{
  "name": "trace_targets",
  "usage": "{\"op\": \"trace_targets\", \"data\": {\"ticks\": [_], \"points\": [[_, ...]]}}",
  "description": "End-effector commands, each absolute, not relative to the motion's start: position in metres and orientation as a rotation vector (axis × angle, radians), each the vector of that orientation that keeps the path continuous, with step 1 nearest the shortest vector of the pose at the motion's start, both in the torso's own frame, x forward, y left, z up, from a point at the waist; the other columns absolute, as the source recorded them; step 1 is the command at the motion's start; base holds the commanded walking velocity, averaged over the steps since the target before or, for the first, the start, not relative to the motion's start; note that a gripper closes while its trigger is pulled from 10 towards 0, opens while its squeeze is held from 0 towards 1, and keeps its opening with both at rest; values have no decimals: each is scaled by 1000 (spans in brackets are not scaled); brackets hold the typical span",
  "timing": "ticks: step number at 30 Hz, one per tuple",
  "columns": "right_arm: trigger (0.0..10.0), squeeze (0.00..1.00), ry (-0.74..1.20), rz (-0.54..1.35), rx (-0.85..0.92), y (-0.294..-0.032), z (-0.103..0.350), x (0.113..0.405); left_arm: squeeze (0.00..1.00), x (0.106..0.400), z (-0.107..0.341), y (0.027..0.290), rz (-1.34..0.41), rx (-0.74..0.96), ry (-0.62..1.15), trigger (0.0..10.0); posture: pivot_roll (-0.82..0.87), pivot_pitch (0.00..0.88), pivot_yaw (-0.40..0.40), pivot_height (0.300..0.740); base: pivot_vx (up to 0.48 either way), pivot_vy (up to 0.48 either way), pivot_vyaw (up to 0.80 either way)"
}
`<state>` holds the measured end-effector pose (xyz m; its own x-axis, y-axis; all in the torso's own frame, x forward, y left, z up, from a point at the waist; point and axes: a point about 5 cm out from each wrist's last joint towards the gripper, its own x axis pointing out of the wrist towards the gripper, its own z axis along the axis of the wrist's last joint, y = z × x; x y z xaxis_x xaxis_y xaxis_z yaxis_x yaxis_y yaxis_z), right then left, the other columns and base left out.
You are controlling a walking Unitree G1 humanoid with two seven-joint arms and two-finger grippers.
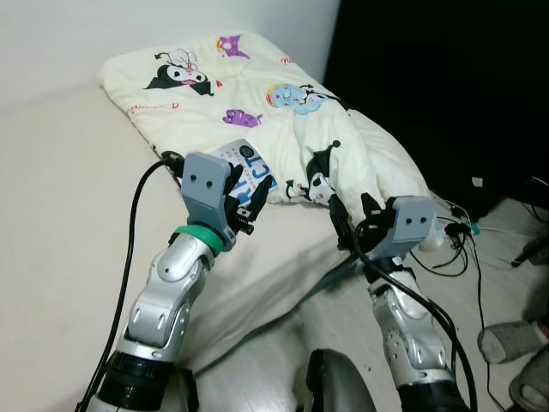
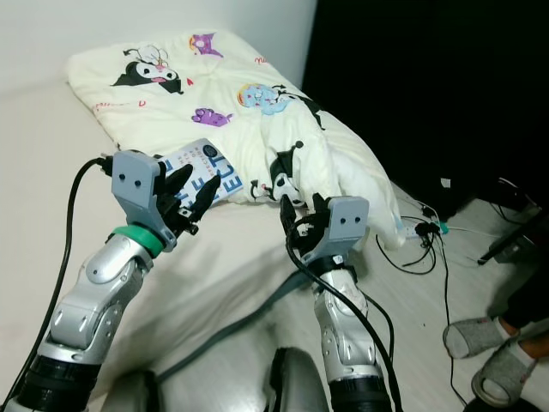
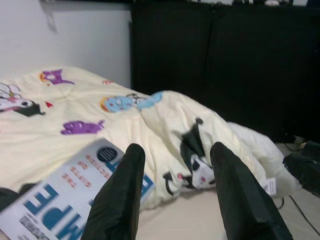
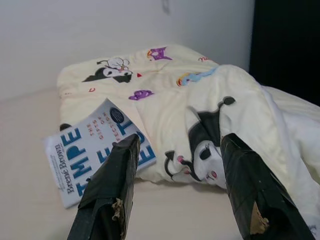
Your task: Clean up the room
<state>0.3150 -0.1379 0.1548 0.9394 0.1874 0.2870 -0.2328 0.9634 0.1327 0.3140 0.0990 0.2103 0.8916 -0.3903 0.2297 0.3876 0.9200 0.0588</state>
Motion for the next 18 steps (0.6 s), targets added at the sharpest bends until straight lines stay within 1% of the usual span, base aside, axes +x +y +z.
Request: {"op": "trace_targets", "data": {"ticks": [1,6,9,18], "points": [[10000,0,-265,207,164,-139,149,313,0,314,202,99,-406,20,-204,10000,-22,45,8,649,0,0,0],[10000,0,-259,205,163,-139,148,314,0,314,201,97,-413,24,-200,10000,-20,43,10,669,0,0,0],[10000,0,-257,203,165,-139,147,314,0,315,199,96,-417,28,-195,10000,-19,42,12,688,0,0,0],[10000,0,-248,198,164,-139,143,314,0,317,189,96,-422,46,-163,10000,-17,37,14,721,0,0,0]]}}
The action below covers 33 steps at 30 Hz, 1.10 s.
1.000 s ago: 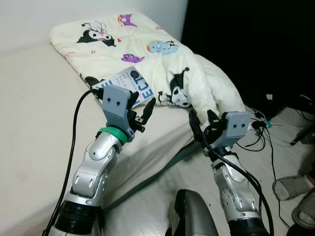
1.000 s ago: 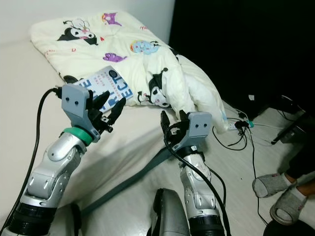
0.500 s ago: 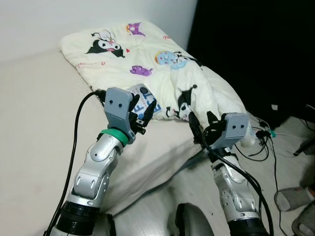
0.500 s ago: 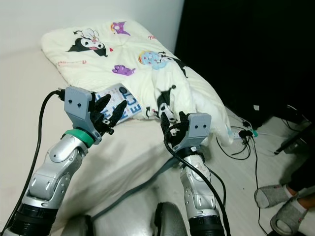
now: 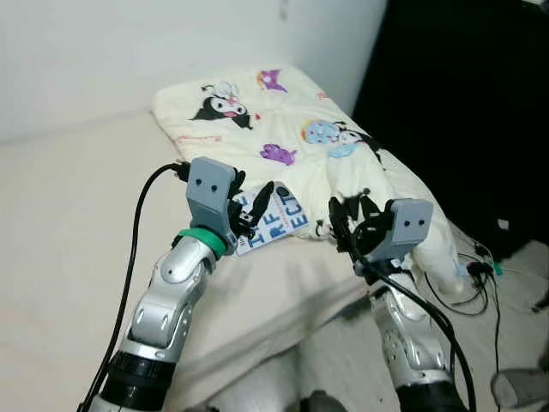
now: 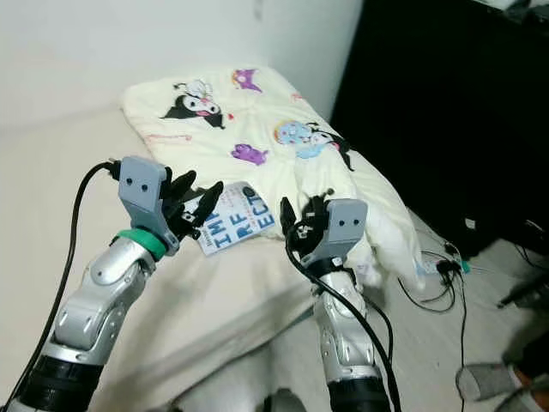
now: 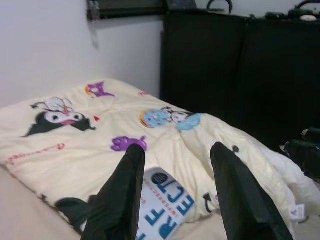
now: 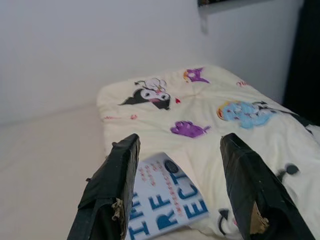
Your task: Clean up the room
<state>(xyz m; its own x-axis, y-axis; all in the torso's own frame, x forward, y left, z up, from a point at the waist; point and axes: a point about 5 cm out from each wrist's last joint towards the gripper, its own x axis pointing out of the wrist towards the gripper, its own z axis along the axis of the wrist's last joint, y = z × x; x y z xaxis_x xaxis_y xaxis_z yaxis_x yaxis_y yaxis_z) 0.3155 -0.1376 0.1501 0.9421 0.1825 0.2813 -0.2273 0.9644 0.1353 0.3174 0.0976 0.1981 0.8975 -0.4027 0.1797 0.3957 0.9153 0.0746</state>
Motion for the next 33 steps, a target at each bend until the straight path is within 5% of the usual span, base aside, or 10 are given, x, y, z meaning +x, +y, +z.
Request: {"op": "trace_targets", "data": {"ticks": [1,16,33], "points": [[10000,0,-248,198,164,-139,143,314,0,317,189,96,-422,46,-163,10000,-17,37,14,721,0,0,0],[10000,0,43,101,8,-147,56,297,0,301,71,116,-447,181,211,10000,-40,8,18,736,0,0,0],[10000,0,-4,142,-18,-136,60,302,0,306,77,110,-458,161,165,10000,-51,0,17,736,0,0,0]]}}
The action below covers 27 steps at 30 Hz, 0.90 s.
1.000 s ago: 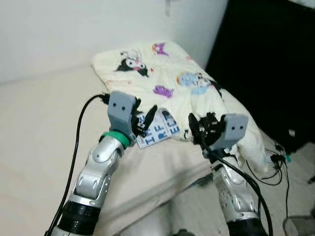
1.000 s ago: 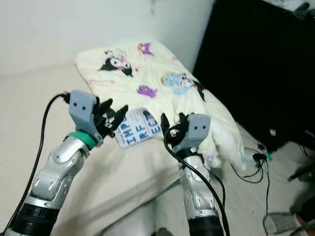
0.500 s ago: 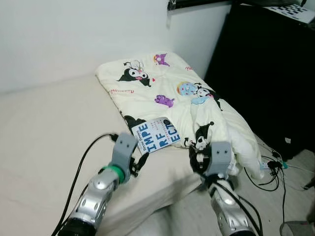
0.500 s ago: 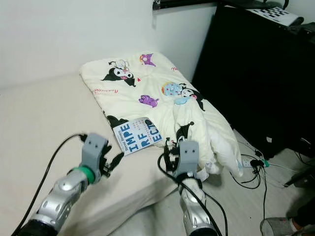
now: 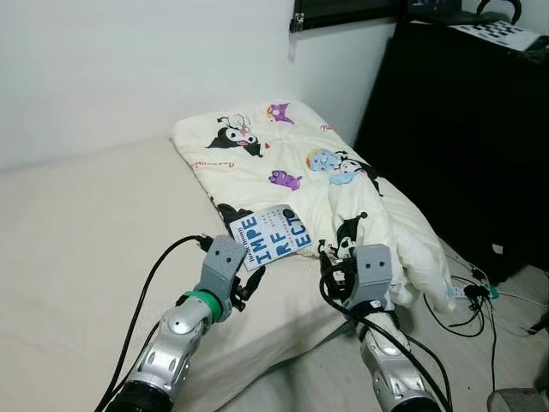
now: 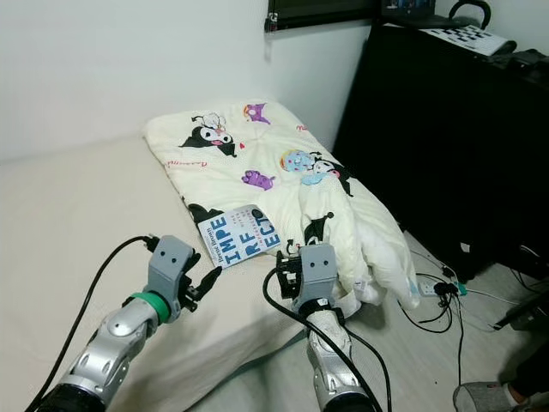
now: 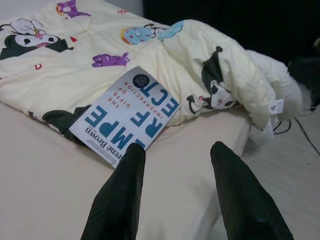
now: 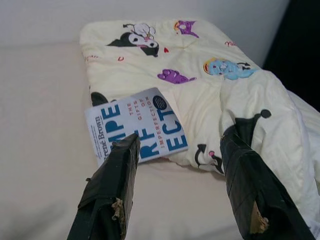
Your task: Clean up the room
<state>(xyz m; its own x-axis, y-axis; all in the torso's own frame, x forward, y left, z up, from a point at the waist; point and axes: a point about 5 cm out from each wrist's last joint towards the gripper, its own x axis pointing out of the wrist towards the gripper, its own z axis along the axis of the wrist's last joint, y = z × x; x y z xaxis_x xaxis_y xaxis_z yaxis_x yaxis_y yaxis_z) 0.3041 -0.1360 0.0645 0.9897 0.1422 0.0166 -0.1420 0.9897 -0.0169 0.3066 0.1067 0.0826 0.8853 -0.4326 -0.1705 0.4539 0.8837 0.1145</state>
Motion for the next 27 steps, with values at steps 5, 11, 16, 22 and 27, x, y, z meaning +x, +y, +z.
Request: {"op": "trace_targets", "data": {"ticks": [5,11,16,22,27], "points": [[10000,0,5,143,-17,-137,59,302,0,307,77,113,-439,196,133,10000,-50,0,18,736,0,0,0],[10000,0,4,144,-6,-140,59,304,0,311,78,111,-417,195,131,10000,-49,0,20,736,0,0,754],[10000,0,2,144,-7,-140,59,304,0,312,78,112,-414,198,131,10000,-47,0,20,736,0,0,754],[10000,0,-2,145,-15,-140,58,304,0,312,77,112,-410,206,130,10000,-47,0,21,736,0,0,756],[10000,0,-13,141,-30,-142,59,304,0,313,77,111,-408,208,129,10000,-49,0,22,736,0,0,753]]}}
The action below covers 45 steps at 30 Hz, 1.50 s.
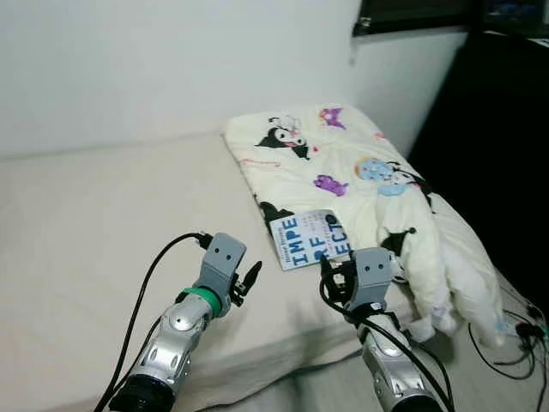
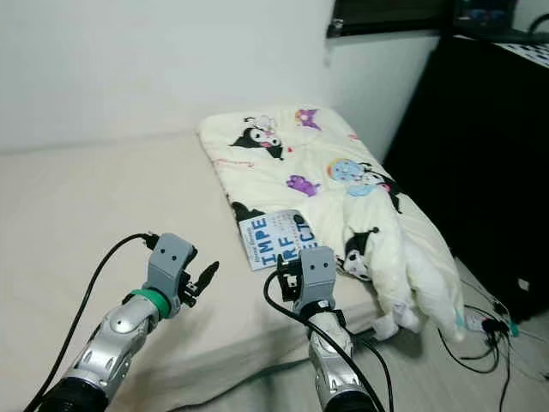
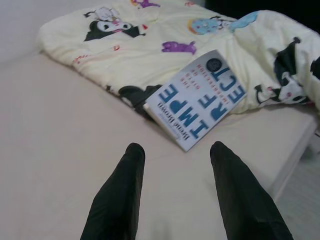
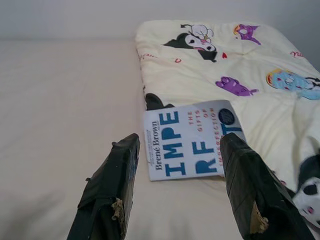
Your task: Clean up the room
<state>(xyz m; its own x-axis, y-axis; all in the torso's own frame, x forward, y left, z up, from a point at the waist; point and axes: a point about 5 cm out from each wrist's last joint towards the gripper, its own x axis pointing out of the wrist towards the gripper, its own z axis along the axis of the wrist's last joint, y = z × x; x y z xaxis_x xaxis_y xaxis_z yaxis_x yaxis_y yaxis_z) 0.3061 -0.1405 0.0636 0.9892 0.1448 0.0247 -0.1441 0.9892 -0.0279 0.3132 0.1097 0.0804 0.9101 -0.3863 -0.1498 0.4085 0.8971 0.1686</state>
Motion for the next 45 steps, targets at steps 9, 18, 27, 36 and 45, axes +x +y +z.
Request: {"op": "trace_targets", "data": {"ticks": [9,18,27,36,45], "points": [[10000,0,-20,138,-11,-143,60,303,0,313,75,109,-408,206,129,10000,-52,0,21,736,0,0,731],[10000,0,-19,136,-10,-143,59,302,0,313,74,109,-408,207,130,10000,-53,2,23,736,0,0,722],[10000,0,-39,121,39,-143,61,302,0,313,77,106,-431,203,114,10000,-56,8,26,736,0,0,0],[10000,0,-42,115,51,-143,62,302,0,312,81,94,-509,234,80,10000,-59,10,31,736,0,0,0],[10000,0,-41,112,61,-143,60,301,0,312,83,92,-524,220,75,10000,-61,13,33,736,0,-380,0]]}}
